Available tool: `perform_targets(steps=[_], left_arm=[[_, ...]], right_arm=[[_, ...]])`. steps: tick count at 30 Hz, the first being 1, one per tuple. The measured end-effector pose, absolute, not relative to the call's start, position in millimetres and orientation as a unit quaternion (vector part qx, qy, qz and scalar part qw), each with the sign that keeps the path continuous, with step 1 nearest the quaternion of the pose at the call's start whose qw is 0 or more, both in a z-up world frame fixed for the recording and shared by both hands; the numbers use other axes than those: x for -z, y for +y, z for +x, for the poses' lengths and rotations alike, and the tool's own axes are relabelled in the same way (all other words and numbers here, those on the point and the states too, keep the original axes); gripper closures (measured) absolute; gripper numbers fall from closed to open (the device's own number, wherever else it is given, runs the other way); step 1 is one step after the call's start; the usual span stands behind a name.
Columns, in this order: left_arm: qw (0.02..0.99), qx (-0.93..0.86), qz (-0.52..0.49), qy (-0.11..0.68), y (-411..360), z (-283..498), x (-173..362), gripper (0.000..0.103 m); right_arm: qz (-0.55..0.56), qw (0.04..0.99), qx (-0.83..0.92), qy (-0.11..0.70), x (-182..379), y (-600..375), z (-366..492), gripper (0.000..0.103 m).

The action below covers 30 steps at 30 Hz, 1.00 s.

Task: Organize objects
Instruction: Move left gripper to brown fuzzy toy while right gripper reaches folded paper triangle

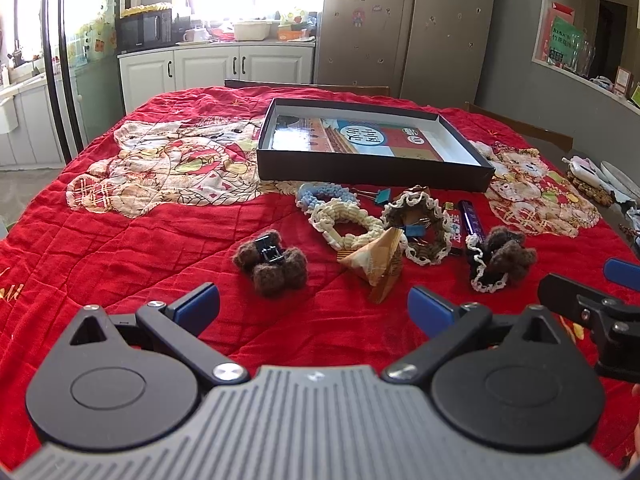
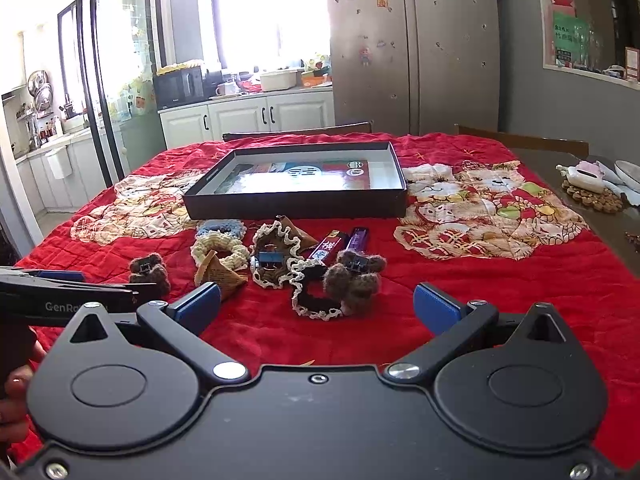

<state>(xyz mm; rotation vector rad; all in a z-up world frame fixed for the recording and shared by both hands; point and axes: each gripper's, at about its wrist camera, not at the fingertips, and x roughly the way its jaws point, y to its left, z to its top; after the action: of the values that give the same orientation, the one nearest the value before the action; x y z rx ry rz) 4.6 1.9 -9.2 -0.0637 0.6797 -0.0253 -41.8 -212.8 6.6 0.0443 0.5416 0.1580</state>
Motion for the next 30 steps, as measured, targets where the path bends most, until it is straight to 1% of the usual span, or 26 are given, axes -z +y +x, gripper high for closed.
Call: perform_targets(steps=[9,13,18,20,23,30], left_arm=[[0.941,0.008,-0.025,0.337,10,14,17,0.000],[0.944,0.007,-0.008,0.330,16,19,20,0.000],[0.944,0.007,-0.001,0.330,29,26,27,0.000],[0.943,0.009,-0.002,0.333,34,29,30,0.000],[0.944,0.011,0.001,0.331,41,35,34,0.004],[0.944,0.018,0.015,0.329,43,52,41,0.008]], right_arm=[[0.012,0.958,-0.072,0.277,0,-210,-32,0.001],[0.009,0.955,-0.082,0.284,4,-207,-27,0.007],[0.010,0.950,-0.122,0.287,10,-200,-21,0.018],[0.002,0.947,-0.139,0.288,10,-192,-19,0.024],[-0.020,0.944,-0.169,0.282,12,-179,-17,0.028],[-0.071,0.934,-0.206,0.284,22,-140,-1,0.029]])
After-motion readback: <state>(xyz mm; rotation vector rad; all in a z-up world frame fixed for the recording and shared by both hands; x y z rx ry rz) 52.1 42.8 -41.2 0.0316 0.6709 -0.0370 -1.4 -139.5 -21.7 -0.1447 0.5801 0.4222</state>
